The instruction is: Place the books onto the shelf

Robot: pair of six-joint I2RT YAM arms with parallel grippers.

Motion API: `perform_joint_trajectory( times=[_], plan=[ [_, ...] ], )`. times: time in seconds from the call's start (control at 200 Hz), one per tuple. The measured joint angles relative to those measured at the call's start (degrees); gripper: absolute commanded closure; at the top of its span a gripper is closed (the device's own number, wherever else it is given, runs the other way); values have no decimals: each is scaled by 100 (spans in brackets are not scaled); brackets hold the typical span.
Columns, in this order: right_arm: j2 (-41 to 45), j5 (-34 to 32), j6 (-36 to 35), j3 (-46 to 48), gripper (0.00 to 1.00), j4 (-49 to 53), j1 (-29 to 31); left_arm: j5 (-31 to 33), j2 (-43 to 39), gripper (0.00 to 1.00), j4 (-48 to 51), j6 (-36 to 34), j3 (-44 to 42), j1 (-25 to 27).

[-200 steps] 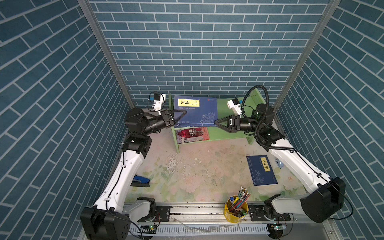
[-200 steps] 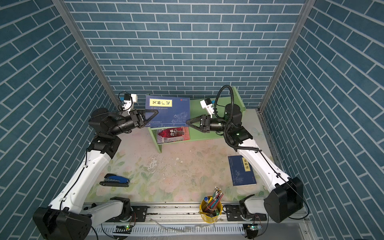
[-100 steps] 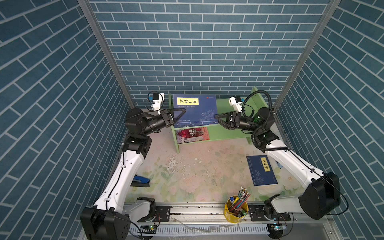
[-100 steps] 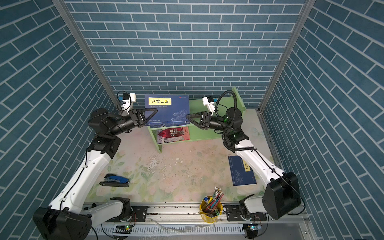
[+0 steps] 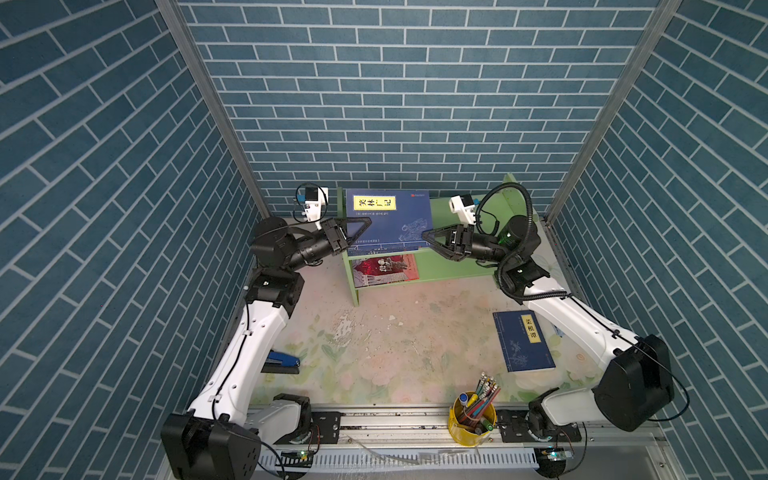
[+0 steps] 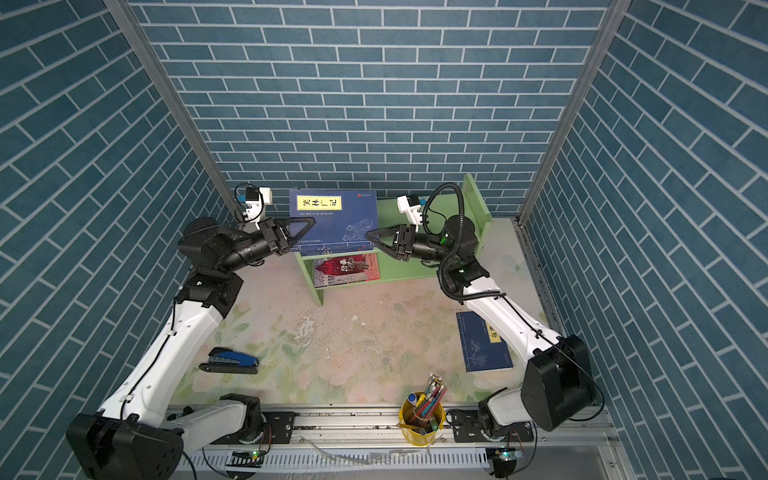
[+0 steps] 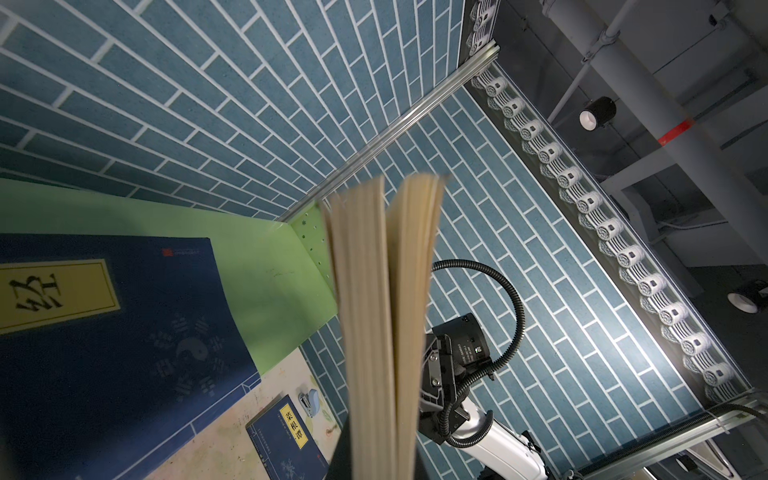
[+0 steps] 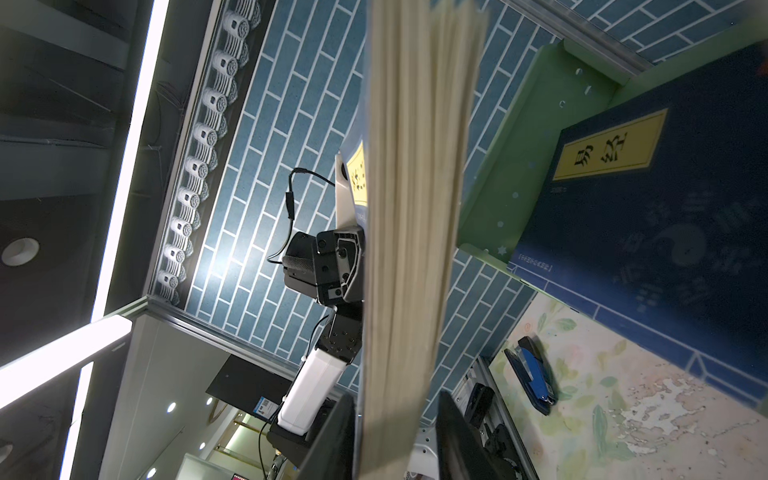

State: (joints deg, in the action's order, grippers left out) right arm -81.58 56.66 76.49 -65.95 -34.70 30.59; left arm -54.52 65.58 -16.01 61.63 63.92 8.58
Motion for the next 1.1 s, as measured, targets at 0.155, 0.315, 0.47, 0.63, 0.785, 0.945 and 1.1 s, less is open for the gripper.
perform_joint_trajectory(
  times=[0.155,0.315,0.47,0.63,0.785,0.945,1.1],
  plan=[
    [-66,-15,24,-116,82,0,44,61,2,100,101,-31,-2,-4],
    [-72,-33,98,-129,90,17,55,87,2,100,118,-74,-11,-4],
    [-72,-35,111,-129,100,28,55,96,2,97,144,-83,-11,-4],
    [-105,-26,109,-199,100,142,55,136,0,51,223,-157,-11,-7],
    [-149,-20,107,-297,100,334,48,157,-79,40,614,-472,-4,-26],
    [-146,35,-24,-498,100,857,-35,225,-262,35,1648,-1252,234,-164],
    [-125,109,-275,-752,100,1440,-251,428,-472,30,2734,-2120,667,-295]
  ],
)
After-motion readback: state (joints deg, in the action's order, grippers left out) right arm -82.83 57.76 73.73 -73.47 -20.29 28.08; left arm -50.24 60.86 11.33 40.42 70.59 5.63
